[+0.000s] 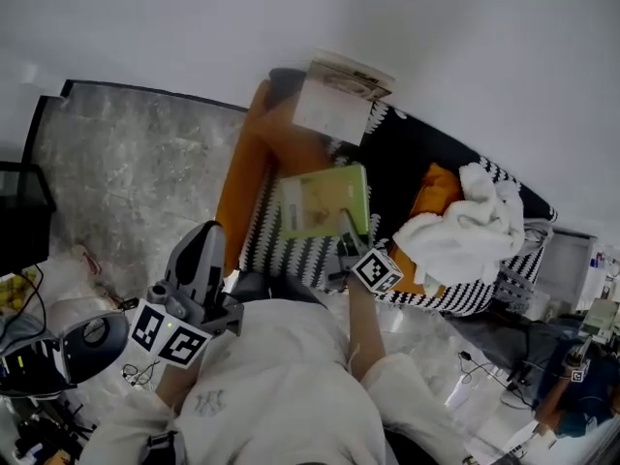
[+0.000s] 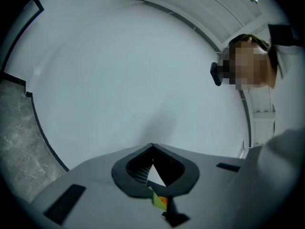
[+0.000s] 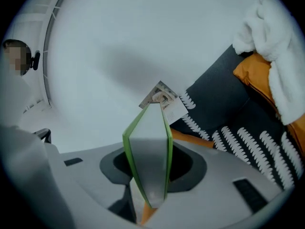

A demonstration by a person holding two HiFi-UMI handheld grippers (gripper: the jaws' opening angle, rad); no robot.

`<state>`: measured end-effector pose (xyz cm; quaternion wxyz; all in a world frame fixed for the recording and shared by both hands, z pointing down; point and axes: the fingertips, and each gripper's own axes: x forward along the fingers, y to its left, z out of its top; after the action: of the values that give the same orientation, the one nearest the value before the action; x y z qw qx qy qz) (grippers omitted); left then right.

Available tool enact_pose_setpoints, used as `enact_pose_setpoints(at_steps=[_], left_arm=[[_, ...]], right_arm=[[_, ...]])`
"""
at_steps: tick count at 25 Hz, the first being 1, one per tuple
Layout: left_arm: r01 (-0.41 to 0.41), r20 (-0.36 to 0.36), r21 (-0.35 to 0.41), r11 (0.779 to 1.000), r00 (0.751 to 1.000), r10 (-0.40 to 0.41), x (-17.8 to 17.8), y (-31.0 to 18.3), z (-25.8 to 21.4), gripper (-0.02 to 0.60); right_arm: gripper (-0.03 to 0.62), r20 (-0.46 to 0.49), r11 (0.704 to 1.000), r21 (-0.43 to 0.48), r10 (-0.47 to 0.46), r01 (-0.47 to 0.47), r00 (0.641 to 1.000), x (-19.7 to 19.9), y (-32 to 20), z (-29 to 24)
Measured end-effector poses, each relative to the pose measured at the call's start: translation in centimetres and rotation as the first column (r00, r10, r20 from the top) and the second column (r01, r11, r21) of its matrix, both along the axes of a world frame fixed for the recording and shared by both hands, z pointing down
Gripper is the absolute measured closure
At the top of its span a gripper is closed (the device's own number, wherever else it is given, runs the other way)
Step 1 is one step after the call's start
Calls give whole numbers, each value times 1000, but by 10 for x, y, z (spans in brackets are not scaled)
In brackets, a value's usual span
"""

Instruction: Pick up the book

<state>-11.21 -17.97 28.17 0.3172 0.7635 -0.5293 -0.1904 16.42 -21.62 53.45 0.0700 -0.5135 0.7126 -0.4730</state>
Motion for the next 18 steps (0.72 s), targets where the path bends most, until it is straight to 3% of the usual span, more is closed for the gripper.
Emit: enact_pose_setpoints(at_steps=[4,10,15,18], left_arm=[[-30,14,44,999,999,30,3,2,-18,572],[-36,26,96,995,999,33,2,-3,-42,572],[-72,109,136,988,992,58,14,-4,-52,572],[-90,115,144,986,991,74,21,-2,-54,572]], right_arm=[[445,-17,998,46,32,-31,999,11,12,-38],[445,30,986,110,122,-124,992,26,18,-95],[445,-41,980,144,147,-139,988,35,27,-122],[445,-66,976,164,155,-142,986,38,31,-138]])
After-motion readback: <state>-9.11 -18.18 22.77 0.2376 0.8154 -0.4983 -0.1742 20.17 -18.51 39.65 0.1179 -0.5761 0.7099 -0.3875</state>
